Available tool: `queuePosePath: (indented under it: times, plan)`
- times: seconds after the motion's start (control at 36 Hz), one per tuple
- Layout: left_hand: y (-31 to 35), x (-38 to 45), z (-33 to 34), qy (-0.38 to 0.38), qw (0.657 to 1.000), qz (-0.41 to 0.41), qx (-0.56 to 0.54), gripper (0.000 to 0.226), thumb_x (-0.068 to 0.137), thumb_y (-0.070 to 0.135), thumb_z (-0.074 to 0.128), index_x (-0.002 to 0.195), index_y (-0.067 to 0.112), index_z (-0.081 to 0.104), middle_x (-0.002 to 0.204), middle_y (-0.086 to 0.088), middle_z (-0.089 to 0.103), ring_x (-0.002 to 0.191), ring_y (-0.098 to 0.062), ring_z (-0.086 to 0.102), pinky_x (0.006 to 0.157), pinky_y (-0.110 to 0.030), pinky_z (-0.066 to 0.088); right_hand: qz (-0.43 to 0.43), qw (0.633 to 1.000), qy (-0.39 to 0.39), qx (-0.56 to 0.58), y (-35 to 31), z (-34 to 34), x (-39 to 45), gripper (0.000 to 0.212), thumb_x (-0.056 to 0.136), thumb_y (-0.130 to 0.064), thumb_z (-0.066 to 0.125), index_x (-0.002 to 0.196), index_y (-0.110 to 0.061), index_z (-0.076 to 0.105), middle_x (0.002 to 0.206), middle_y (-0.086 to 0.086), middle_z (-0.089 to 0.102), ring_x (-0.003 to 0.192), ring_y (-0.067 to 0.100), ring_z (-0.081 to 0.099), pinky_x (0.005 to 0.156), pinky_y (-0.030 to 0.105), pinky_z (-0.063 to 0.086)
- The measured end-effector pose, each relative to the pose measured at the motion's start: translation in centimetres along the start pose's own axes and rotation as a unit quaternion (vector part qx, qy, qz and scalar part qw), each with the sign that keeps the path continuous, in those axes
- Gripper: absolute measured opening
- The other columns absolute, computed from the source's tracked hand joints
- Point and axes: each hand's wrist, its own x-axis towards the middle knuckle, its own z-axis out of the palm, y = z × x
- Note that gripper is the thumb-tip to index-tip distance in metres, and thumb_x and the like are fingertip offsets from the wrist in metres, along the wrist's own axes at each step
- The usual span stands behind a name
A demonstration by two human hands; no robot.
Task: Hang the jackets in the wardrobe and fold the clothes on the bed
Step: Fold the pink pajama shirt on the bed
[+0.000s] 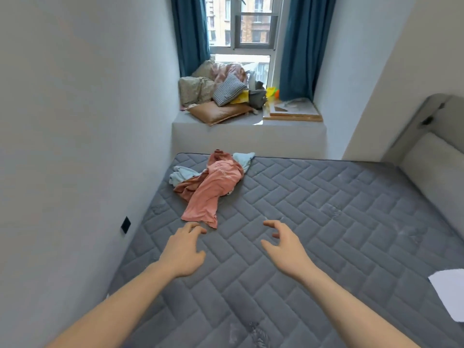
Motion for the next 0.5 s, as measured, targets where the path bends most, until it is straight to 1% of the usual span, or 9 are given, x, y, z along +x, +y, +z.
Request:
queuePosePath:
  times: [0.06,0.17,0.33,0.5]
  plan:
    - [-2.4,0.2,-0.4,-0.006,1.0,-0.03,0.005,0.058,0.087,0.032,0.062,0.143,0.027,0.047,0.155,0.004,0.034,0.136,-0.023,0.043,0.108,-0.038,0.04,-0.001,1.0,-0.025,-0.008,-0.4,2.0,2.0,0.047,0.095,-0.023,0.064,0.14,-0.026,0.05,0.135,-0.01,0.05,0.116,0.01,0.049,0.099,0.026,0.039]
    - [-7.7,1.2,-0.9,-0.016,0.997,-0.076,0.018,0.059,0.086,0.033,0.06,0.143,0.027,0.046,0.155,0.004,0.031,0.135,-0.022,0.043,0.107,-0.037,0.04,-0.002,0.997,-0.077,-0.023,-1.7,6.3,6.1,0.049,0.095,-0.022,0.064,0.141,-0.024,0.049,0.142,-0.005,0.049,0.132,0.016,0.049,0.107,0.029,0.04]
    - [-16.1,6.2,-0.2,-0.059,0.99,-0.122,0.043,0.061,0.087,0.034,0.06,0.145,0.025,0.044,0.159,0.001,0.026,0.137,-0.024,0.042,0.109,-0.039,0.04,0.007,0.991,-0.118,-0.068,-2.4,13.2,12.8,0.048,0.095,-0.024,0.063,0.141,-0.024,0.049,0.143,-0.002,0.048,0.126,0.017,0.051,0.101,0.028,0.04]
    - [-25.6,14.5,4.4,-0.103,0.984,-0.128,0.064,0.057,0.089,0.029,0.055,0.145,0.024,0.044,0.16,-0.001,0.023,0.138,-0.026,0.04,0.11,-0.038,0.038,0.027,0.987,-0.126,-0.1,-0.3,22.4,21.3,0.051,0.096,-0.024,0.061,0.145,-0.024,0.047,0.15,-0.005,0.043,0.131,0.015,0.05,0.106,0.028,0.039]
